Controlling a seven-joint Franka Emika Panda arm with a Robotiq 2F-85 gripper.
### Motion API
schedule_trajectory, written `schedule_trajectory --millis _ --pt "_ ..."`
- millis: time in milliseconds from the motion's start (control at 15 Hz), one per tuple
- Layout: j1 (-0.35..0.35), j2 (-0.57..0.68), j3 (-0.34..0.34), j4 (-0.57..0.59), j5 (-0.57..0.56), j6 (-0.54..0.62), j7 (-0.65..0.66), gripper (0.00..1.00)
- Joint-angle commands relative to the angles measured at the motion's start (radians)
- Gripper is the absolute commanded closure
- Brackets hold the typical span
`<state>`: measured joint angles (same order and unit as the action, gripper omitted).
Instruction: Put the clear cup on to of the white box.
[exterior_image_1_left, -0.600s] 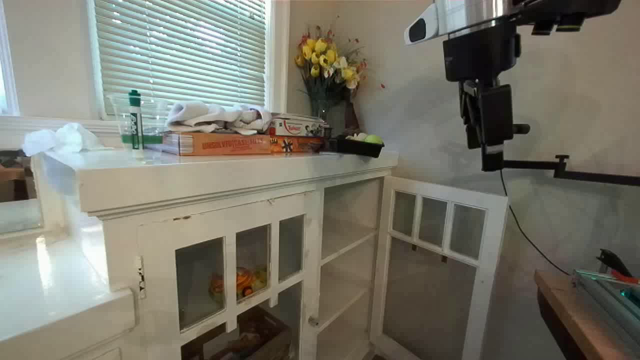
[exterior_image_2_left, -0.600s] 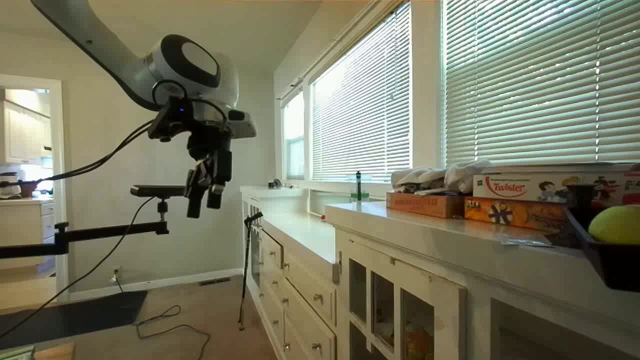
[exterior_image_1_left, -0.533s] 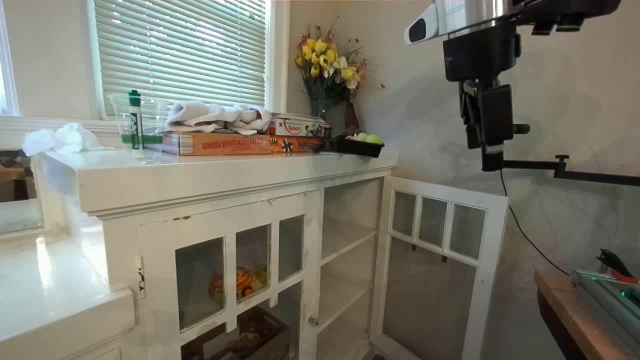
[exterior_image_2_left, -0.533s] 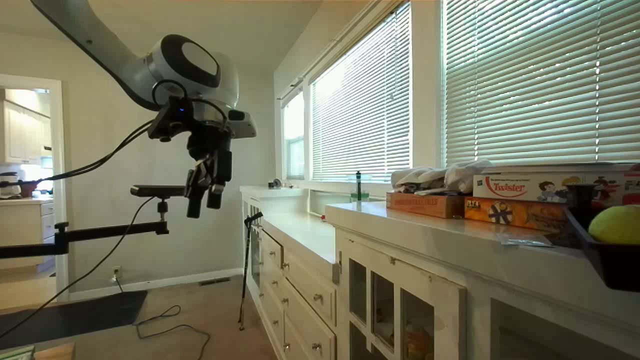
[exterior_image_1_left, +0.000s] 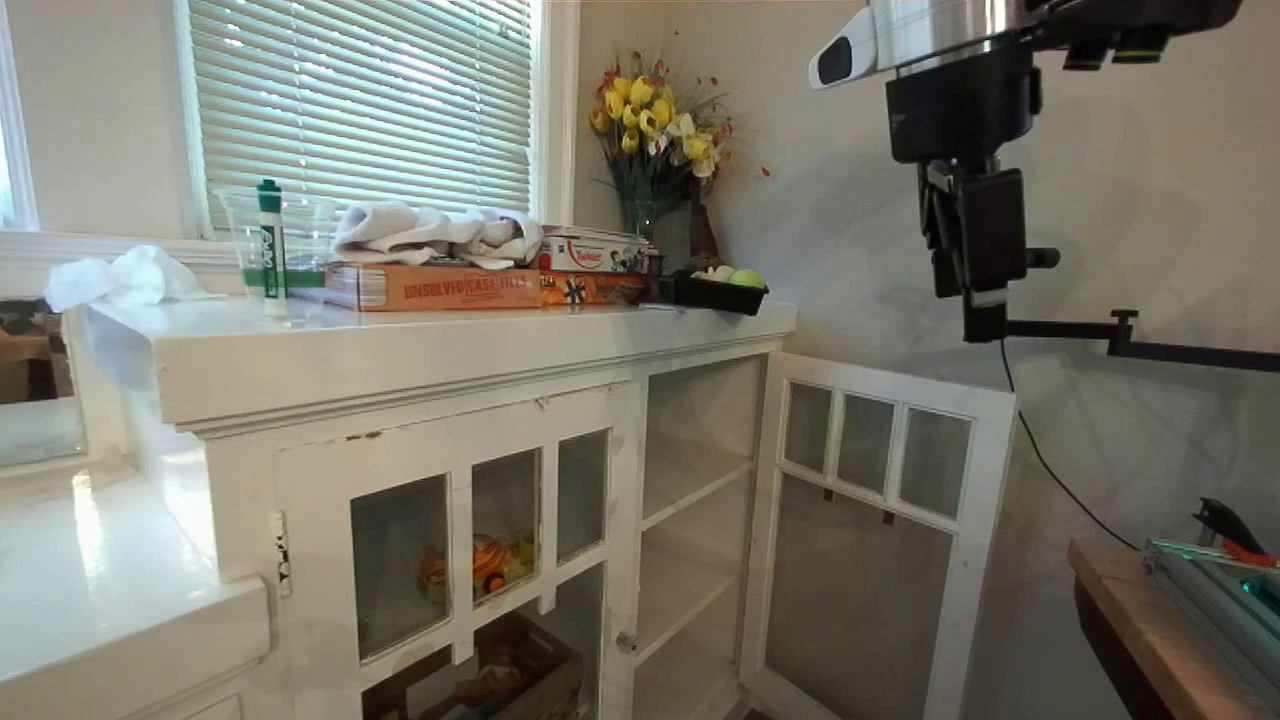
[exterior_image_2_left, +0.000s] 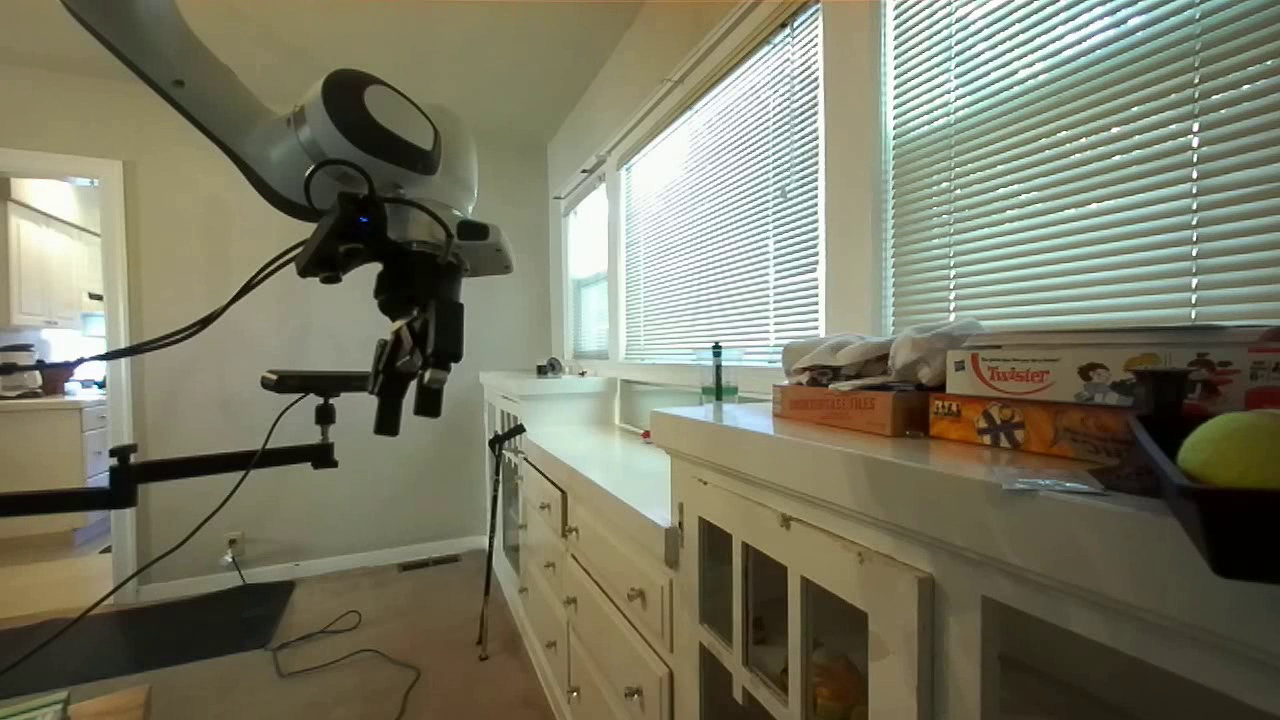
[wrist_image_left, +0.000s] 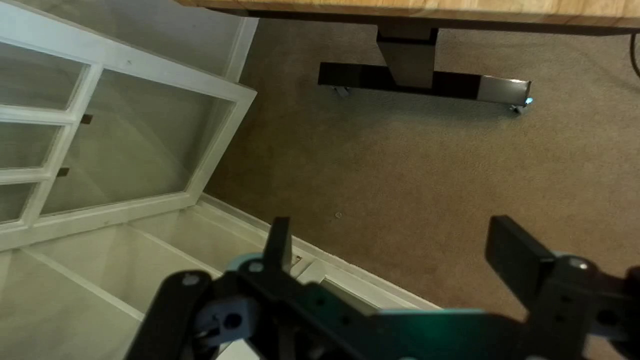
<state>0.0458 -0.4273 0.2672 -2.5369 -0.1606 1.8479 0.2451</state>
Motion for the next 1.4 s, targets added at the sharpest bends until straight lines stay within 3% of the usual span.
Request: schedule_trajectory --millis 0,1200,1333 --pt "0.027 0.003 -0.025 0.002 -0.009 -0.004 0.009 0.0" --pt "0.027 0.003 -0.025 0.002 -0.009 -0.004 0.009 0.0" --pt "0.035 -0.024 -0.03 -0.025 0.016 0.048 0.03 0.0"
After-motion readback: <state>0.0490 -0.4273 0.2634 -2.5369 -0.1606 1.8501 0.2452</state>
